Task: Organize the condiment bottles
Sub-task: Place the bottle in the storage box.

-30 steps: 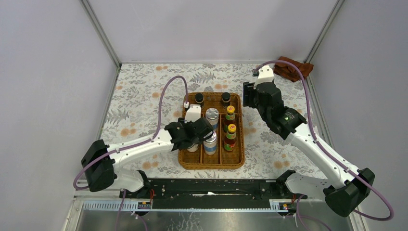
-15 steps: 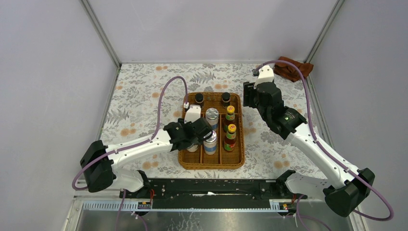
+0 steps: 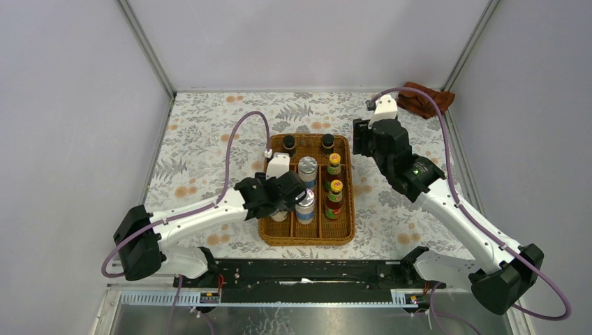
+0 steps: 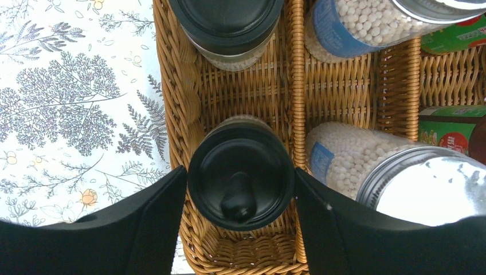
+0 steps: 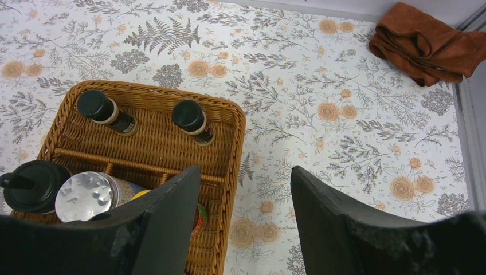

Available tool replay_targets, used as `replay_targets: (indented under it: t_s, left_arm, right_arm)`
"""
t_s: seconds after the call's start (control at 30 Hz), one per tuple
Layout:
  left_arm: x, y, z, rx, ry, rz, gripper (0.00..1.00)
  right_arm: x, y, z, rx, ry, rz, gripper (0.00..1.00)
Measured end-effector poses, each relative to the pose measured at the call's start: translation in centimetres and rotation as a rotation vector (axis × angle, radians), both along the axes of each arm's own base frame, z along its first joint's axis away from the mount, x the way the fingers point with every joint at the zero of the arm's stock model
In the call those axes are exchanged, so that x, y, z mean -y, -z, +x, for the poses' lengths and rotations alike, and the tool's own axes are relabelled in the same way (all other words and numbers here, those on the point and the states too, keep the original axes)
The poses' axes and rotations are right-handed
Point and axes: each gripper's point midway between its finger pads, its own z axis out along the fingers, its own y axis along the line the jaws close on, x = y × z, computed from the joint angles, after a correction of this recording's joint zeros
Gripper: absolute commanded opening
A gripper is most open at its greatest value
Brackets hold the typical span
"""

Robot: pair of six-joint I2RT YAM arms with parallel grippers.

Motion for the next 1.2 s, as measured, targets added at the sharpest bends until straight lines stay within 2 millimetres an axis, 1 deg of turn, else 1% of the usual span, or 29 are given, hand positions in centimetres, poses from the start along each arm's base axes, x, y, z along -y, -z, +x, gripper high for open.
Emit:
replay_targets:
  t_s: [0.23, 0.57, 0.67, 0.87, 1.07, 1.2]
  left_arm:
    - [-0.3, 0.0, -0.2, -0.005, -0.009, 0.002, 0.81]
    - [-1.0, -0.3, -0.2, 0.004, -0.035, 0.014, 0.82]
    - [-1.0, -0.9, -0.2, 0.008, -0.036, 0.012, 0.82]
    - [0.0, -2.7, 0.4, 0.032, -0.034, -0.026, 0.82]
    - [0.1, -3.2, 0.5, 0.036, -0.034, -0.033, 0.82]
    - [0.3, -4.1, 0.6, 0.042, -0.034, -0.042, 0.82]
  right_arm:
    - [0.0, 0.0, 0.0, 0.000, 0.000, 0.000, 0.67]
    - [0.0, 0.0, 0.0, 0.000, 0.001, 0.000, 0.67]
    - [0.0, 0.0, 0.0, 0.000, 0.001, 0.000, 0.67]
    - [0.1, -0.1, 0.0, 0.002, 0.001, 0.002, 0.67]
    - [0.2, -0.5, -0.2, 0.011, 0.001, 0.009, 0.67]
    - [0.2, -0.6, -0.2, 0.014, 0.001, 0.011, 0.67]
